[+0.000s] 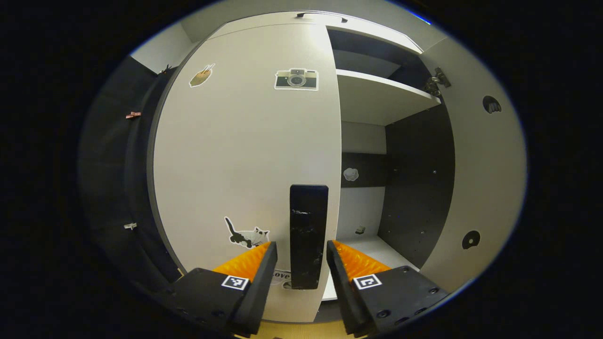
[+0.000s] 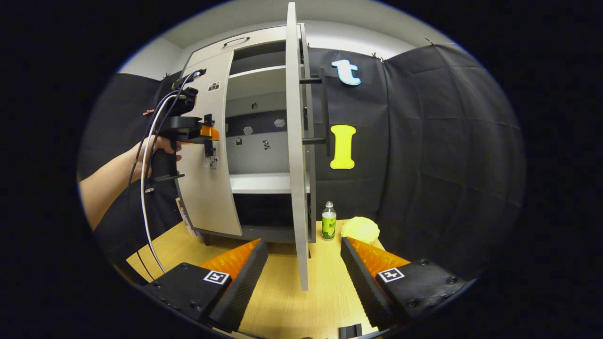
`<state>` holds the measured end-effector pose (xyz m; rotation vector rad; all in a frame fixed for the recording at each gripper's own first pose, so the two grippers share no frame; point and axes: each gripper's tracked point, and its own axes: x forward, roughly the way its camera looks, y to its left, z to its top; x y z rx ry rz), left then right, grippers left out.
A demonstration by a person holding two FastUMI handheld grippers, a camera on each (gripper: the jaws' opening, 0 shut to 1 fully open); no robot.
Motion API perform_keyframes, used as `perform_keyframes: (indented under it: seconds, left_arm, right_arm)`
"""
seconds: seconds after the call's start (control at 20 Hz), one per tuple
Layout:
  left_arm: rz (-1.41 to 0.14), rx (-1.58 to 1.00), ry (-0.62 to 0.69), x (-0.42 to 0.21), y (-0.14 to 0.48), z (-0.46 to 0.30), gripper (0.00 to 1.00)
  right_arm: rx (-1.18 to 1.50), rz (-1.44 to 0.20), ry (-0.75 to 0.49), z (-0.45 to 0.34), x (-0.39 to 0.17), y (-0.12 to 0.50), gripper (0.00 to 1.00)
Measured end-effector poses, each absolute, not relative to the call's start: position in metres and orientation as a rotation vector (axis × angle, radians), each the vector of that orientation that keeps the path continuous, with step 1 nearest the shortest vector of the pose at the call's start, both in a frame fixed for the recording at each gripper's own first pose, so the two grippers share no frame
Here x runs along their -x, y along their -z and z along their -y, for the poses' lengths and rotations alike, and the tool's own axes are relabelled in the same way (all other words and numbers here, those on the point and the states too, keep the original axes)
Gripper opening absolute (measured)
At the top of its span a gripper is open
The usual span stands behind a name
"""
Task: Open the right door of the double-door shoe cabinet with the right hand, and open the left door with the left hand.
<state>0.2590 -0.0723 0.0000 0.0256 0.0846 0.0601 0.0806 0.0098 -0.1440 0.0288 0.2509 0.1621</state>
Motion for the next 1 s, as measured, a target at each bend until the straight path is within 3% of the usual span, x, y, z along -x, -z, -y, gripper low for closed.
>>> perform_keyframes:
  seconds: [0.15, 0.3, 0.6, 0.75, 1.0]
  left_arm:
    - [-0.102, 0.002, -0.056, -0.263, 0.003, 0.074, 0.49]
    - [-0.104, 0.033, -0.046, -0.265, 0.005, 0.077, 0.38]
    - [-0.094, -0.009, -0.053, -0.264, 0.008, 0.077, 0.29]
    - [-0.080, -0.037, -0.057, -0.266, 0.008, 0.077, 0.12]
    - [-0.078, -0.023, -0.068, -0.265, 0.008, 0.076, 0.08]
  right_arm:
    - [-0.023, -0.254, -0.201, -0.014, -0.086, 0.148, 0.98]
    - [-0.023, -0.260, -0.234, -0.019, -0.088, 0.152, 0.98]
    - [-0.020, -0.287, -0.281, -0.022, -0.087, 0.166, 0.98]
    - [-0.026, -0.298, -0.292, -0.022, -0.087, 0.170, 0.98]
    - [-0.026, -0.286, -0.298, -0.027, -0.082, 0.166, 0.98]
